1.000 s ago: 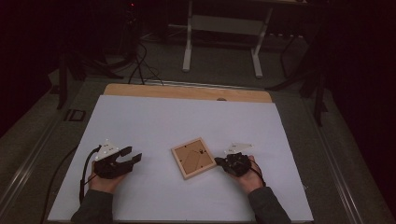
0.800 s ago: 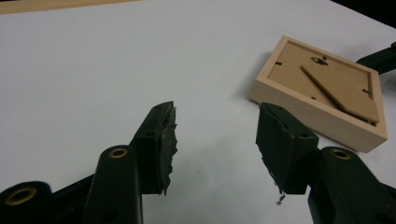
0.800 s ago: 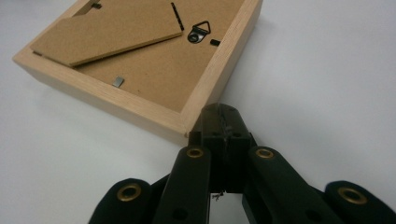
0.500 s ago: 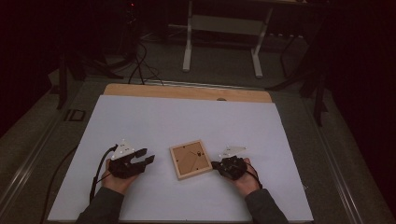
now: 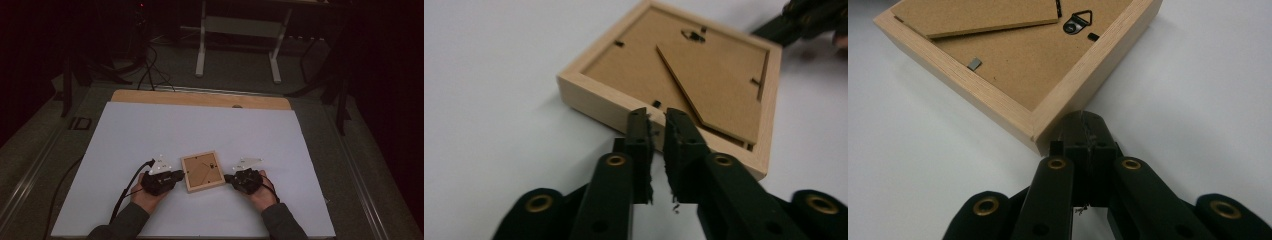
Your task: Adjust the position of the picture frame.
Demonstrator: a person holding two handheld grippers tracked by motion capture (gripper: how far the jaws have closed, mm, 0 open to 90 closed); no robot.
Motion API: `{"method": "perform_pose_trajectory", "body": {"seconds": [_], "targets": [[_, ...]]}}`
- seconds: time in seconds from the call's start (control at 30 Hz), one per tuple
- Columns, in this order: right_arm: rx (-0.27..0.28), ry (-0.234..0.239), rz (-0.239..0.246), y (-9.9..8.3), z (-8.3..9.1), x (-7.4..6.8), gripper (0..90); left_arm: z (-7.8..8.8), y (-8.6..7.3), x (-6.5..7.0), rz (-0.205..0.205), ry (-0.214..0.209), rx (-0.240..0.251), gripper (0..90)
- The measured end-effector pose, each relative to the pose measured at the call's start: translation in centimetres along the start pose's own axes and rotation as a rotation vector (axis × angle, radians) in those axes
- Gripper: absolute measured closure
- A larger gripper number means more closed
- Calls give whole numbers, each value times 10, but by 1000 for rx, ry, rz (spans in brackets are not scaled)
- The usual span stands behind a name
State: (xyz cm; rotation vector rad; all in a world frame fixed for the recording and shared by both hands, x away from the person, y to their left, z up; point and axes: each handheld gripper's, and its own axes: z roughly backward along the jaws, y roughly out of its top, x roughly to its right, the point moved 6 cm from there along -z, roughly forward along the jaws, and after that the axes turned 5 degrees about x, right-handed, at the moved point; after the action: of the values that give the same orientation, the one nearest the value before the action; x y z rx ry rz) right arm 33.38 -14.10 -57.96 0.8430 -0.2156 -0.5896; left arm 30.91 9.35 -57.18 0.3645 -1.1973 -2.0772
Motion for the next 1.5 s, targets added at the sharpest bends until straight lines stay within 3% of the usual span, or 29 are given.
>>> {"method": "perform_pose_trajectory", "body": {"seconds": [0.27, 0.47, 0.57, 0.7, 0.9, 1.1, 1.5], "targets": [[-1, 1, 8, -1, 0, -5, 898, 3, -6, 6, 11, -16, -52, 898], [-2, 5, 15, -1, 0, -7, 898, 6, -11, 11, -17, -24, -92, 900], [-2, 6, 10, -1, 0, -7, 898, 2, -12, 10, -32, 2, -111, 900], [5, 14, -1, -1, -1, -6, 899, -5, -9, 4, -7, 33, -127, 900], [3, -2, -4, 2, -3, -3, 900, -12, -4, -4, 20, 65, -121, 900], [18, -14, -38, 4, -6, 7, 900, -21, 3, -8, 12, 94, -123, 900], [21, -34, -39, 8, -11, 9, 899, -27, 6, -21, 64, 102, -94, 900]]}}
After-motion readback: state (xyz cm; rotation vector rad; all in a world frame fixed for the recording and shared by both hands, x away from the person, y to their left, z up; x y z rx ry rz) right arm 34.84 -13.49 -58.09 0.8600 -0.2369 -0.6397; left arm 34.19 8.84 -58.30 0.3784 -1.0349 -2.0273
